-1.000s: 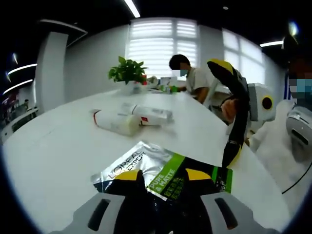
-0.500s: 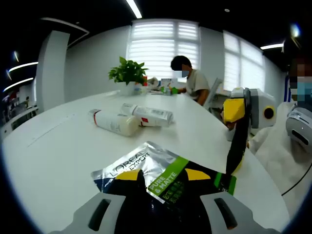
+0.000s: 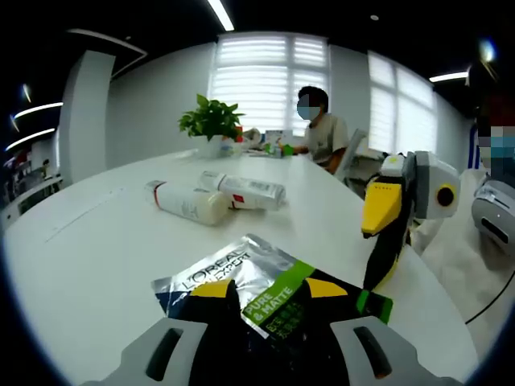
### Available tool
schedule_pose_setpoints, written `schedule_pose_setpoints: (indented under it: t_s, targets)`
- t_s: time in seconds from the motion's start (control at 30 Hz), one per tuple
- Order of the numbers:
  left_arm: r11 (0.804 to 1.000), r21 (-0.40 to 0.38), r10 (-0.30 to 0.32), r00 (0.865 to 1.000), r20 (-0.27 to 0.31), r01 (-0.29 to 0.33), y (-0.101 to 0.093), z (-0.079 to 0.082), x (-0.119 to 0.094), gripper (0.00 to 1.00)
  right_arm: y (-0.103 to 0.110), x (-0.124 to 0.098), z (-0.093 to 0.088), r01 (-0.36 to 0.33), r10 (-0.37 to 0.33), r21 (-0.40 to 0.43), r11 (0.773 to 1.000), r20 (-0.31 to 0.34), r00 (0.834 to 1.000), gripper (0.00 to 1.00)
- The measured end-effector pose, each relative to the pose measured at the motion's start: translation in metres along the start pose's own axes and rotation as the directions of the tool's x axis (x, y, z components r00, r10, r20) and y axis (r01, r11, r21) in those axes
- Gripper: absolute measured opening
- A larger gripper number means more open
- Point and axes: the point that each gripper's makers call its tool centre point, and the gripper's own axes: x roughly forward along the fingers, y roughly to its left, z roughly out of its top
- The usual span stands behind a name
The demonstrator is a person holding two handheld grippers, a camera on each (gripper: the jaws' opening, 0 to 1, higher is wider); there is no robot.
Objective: Arrange the skincare products in the storage area until every visible bottle or jar stands upright without overlapping.
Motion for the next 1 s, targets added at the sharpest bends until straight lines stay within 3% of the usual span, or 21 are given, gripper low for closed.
schedule_pose_setpoints:
  t_s: [0.07, 0.3, 0.53, 0.6, 0.7, 0.9, 1.0]
  targets:
    - [1.0, -0.002, -0.001, 1.0, 0.001, 0.001, -0.001, 0.0, 0.0, 0.33, 0.0, 0.001, 0.001, -0.011, 0.011, 0.02, 1.0, -0.007, 1.0, 0.31]
    - [1.0, -0.007, -0.003, 1.0, 0.006, 0.003, -0.001, 0.002, -0.001, 0.33, -0.012, -0.001, 0.001, 0.046, -0.045, 0.061, 0.997, -0.009, 0.999, 0.41]
    - [1.0, -0.011, -0.003, 1.0, 0.009, 0.003, -0.001, 0.003, -0.002, 0.33, -0.014, -0.001, 0.0, 0.047, -0.046, 0.06, 0.997, -0.02, 0.999, 0.37]
    - [1.0, -0.008, -0.005, 1.0, 0.012, 0.005, -0.001, 0.003, -0.002, 0.33, -0.008, 0.0, 0.004, 0.02, -0.02, 0.004, 1.0, 0.001, 1.0, 0.32]
    - [1.0, -0.005, -0.004, 1.0, 0.015, 0.004, -0.001, 0.004, -0.002, 0.32, 0.001, 0.004, 0.002, -0.028, 0.028, 0.013, 1.0, -0.013, 1.0, 0.22]
    - [1.0, -0.006, -0.004, 1.0, 0.016, 0.004, -0.001, 0.004, -0.002, 0.32, 0.02, 0.007, -0.004, -0.127, 0.125, -0.055, 0.99, -0.034, 0.992, 0.02]
    - [1.0, -0.003, -0.006, 1.0, 0.019, 0.006, 0.0, 0.004, -0.002, 0.32, 0.021, 0.009, -0.002, -0.124, 0.121, -0.072, 0.99, -0.043, 0.992, 0.02]
